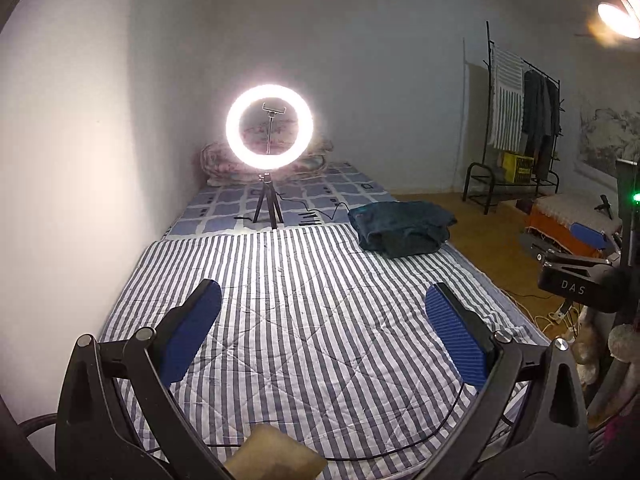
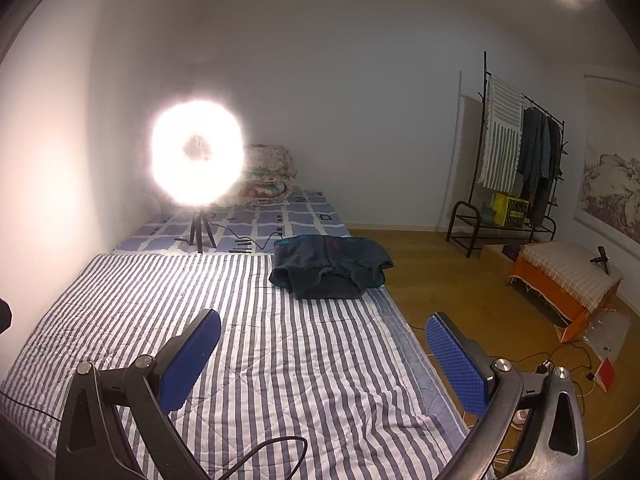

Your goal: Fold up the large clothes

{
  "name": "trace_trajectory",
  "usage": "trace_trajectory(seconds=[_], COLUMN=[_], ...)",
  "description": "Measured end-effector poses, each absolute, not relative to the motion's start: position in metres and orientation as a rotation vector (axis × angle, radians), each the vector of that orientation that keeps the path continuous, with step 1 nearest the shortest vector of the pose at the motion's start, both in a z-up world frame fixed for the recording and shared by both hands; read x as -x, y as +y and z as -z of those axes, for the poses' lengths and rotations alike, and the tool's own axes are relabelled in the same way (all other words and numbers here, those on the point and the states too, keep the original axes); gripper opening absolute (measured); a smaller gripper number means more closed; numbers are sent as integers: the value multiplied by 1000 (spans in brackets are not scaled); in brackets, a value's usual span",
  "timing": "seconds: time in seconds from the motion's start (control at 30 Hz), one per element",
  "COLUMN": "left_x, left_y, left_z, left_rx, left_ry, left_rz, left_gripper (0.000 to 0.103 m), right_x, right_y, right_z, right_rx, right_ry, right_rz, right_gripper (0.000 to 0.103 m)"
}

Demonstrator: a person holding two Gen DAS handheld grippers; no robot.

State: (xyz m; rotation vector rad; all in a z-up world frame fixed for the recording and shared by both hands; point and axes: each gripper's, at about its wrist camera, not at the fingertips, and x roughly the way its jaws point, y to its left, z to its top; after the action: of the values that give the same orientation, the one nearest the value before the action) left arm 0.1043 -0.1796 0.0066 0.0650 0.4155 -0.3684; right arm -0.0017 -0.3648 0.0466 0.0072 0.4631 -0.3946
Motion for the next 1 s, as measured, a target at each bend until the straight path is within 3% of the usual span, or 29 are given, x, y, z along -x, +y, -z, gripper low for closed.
trace_trajectory(seconds=[1.0], left_x=[-105], left_y=[-177], left_z=[-1], left_rx=[-79], left_ry=[426], left_rz=[363], left_gripper=[103], right_x=[3], right_y=[-365], right_z=[-43], right_rx=[-1], right_ry=[471], right_rz=[391], right_gripper=[103])
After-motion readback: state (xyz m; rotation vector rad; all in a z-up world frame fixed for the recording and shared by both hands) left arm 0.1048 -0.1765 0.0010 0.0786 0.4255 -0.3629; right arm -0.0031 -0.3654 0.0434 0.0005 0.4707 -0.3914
